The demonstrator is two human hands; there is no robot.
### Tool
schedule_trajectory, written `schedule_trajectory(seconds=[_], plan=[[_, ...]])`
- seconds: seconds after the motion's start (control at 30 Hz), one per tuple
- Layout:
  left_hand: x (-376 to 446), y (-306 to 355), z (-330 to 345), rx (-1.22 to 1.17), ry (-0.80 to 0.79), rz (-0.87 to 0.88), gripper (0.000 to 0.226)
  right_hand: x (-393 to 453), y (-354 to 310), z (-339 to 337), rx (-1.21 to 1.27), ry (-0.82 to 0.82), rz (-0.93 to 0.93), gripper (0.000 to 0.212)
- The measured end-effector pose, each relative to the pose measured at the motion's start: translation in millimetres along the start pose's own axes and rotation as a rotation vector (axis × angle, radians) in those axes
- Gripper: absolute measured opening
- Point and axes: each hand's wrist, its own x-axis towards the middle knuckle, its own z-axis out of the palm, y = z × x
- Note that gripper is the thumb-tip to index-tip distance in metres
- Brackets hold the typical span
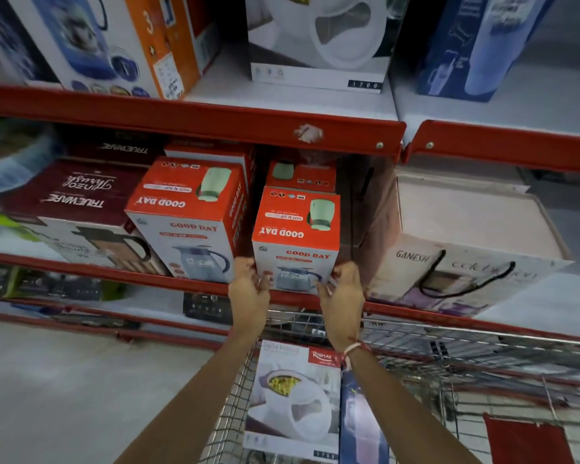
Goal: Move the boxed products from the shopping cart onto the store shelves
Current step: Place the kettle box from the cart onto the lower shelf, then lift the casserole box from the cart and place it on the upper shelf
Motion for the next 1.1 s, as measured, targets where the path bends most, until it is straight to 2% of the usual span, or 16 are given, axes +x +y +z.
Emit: schedule_trajectory(seconds=[0.37,0.53,0.63,0.77,0.83,0.9,0.97,1.1], plan=[[20,-15,7,0.046,-0.102,0.001,0.026,9,12,18,0.052,-0.025,0.007,0.036],[28,-17,9,0.043,-0.167,-0.012,0.031,13,23,15,-0.035,-0.053,-0.008,0.023],[24,-20,4,0.003,-0.197,0.021,0.034,5,30,13,-0.035,-0.074,-0.037,0.023],[-6,-38,-4,-0.002,-0.127,0.072,0.036,-27,42,5,0.021,0.015,-0.089,0.018],[-26,-53,-4,0.026,-0.115,0.066,0.034,-51,59,5,0.044,-0.002,-0.064,0.015],[-46,-69,-1,0.094,-0.177,0.057,0.033,-74,82,8,0.048,-0.108,0.034,0.012],[-63,-88,4,0.200,-0.282,0.020,0.029,-94,109,14,0.045,-0.299,0.206,0.014],[-92,-125,7,0.354,-0.498,-0.215,0.036,-121,155,28,-0.028,-0.723,0.649,0.046]])
